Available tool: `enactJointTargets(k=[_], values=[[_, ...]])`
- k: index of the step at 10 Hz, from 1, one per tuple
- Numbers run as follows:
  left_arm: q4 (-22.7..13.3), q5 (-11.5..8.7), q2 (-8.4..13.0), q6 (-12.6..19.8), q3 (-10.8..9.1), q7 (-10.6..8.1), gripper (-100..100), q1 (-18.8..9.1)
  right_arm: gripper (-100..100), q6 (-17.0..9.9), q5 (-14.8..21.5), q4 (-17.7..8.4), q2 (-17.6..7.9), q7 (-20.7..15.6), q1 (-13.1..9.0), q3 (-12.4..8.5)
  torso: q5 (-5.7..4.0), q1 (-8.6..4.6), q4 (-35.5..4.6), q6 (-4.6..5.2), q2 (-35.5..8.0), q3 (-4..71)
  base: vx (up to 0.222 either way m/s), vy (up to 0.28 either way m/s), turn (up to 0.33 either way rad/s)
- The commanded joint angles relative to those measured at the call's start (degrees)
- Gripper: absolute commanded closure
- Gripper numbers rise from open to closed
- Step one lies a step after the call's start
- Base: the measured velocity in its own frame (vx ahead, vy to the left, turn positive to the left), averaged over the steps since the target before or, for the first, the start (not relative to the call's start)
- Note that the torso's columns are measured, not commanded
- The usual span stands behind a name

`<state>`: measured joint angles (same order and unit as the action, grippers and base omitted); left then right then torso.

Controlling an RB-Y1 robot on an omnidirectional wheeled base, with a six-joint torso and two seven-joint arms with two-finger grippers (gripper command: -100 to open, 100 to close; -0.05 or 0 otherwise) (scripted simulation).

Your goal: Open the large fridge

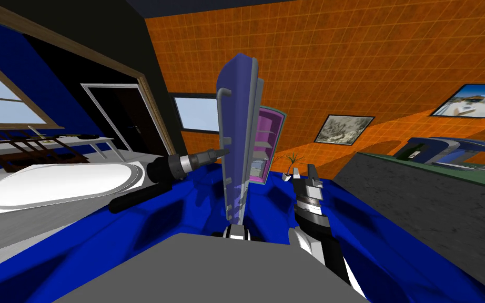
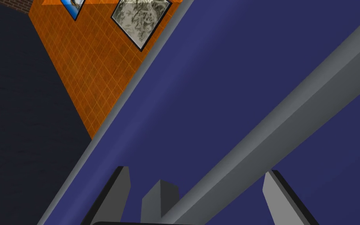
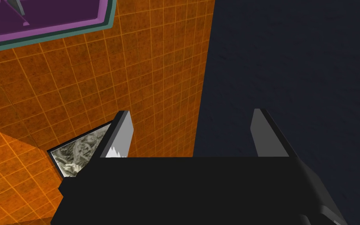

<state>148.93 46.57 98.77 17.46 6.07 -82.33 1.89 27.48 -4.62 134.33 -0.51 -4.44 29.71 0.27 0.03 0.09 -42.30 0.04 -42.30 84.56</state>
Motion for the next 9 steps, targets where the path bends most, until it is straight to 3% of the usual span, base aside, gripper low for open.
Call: enactJointTargets(k=[1,2,4,5,9], values=[[0.51,-0.99,3.05,0.45,-2.05,-3.57,-100,-1.31,0,0.0,0.0,0.0,-0.01,0.0,0.0,0.0,-0.02,0.0,-0.06,0.04,-0.11,-0.07,-0.006,0.008,0.051],[0.71,-1.37,4.21,0.65,-2.72,-4.82,-100,-1.85,0,0.0,0.0,0.0,-0.01,0.0,0.0,0.0,-0.05,-0.11,-0.09,0.01,-0.17,-0.1,-0.006,0.007,0.052],[0.44,-1.1,3.81,0.45,-2.34,-4.64,-100,-1.63,0,0.0,0.0,0.0,-0.01,0.0,0.0,0.0,-0.13,-0.3,-0.17,0.02,-0.29,-0.18,-0.004,0.007,0.017],[0.38,-1.17,3.83,0.5,-2.12,-4.63,0,-1.8,0,0.0,0.0,0.0,0.0,0.0,-0.01,0.0,-0.11,-0.29,-0.14,-0.01,-0.28,-0.18,0.0,0.0,0.0],[0.08,-1.21,3.87,0.55,-1.99,-4.61,0,-1.63,0,0.0,0.0,0.0,0.0,0.0,-0.01,0.0,-0.06,-0.16,-0.1,-0.03,-0.2,-0.13,0.0,0.0,0.0]])
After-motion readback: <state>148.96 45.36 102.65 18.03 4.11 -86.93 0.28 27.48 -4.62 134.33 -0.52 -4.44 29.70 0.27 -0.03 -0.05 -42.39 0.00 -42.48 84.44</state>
